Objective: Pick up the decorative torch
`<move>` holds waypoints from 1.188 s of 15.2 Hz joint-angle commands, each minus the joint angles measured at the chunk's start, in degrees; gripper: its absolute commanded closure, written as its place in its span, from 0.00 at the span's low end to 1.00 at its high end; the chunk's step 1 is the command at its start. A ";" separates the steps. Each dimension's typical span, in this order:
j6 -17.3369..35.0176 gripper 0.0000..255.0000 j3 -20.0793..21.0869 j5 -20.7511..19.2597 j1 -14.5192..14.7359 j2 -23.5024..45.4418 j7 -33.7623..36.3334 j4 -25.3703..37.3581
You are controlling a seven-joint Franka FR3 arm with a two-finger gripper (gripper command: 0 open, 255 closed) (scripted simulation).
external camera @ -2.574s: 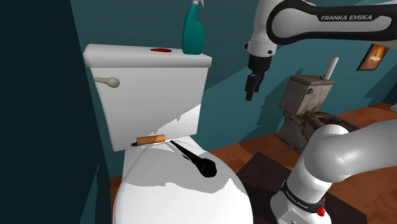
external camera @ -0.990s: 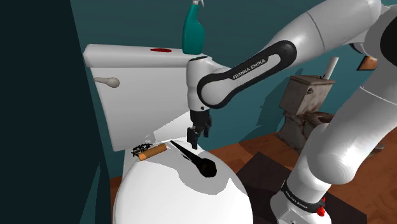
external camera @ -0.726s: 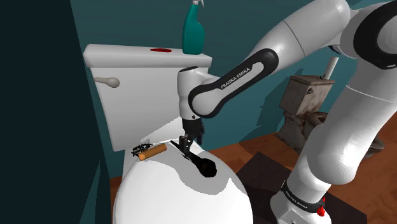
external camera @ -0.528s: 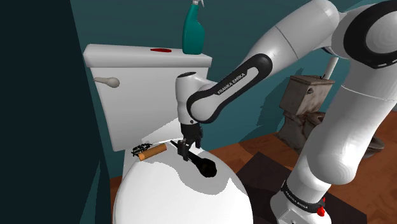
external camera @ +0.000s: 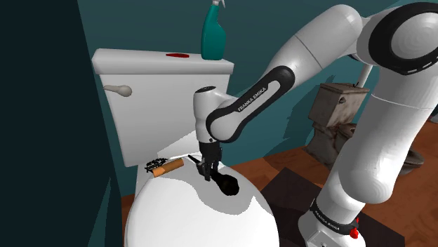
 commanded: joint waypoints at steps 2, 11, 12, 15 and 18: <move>0.10 1.00 0.02 -0.01 0.02 0.08 0.00 -0.04; -3.10 1.00 0.08 1.01 -0.02 -2.54 -0.75 0.65; -3.91 1.00 0.08 1.24 -0.02 -3.17 -0.91 0.86; -6.35 1.00 0.04 1.86 -0.02 -4.97 -1.37 1.57; -8.79 1.00 -0.03 2.39 -0.01 -6.65 -1.77 2.40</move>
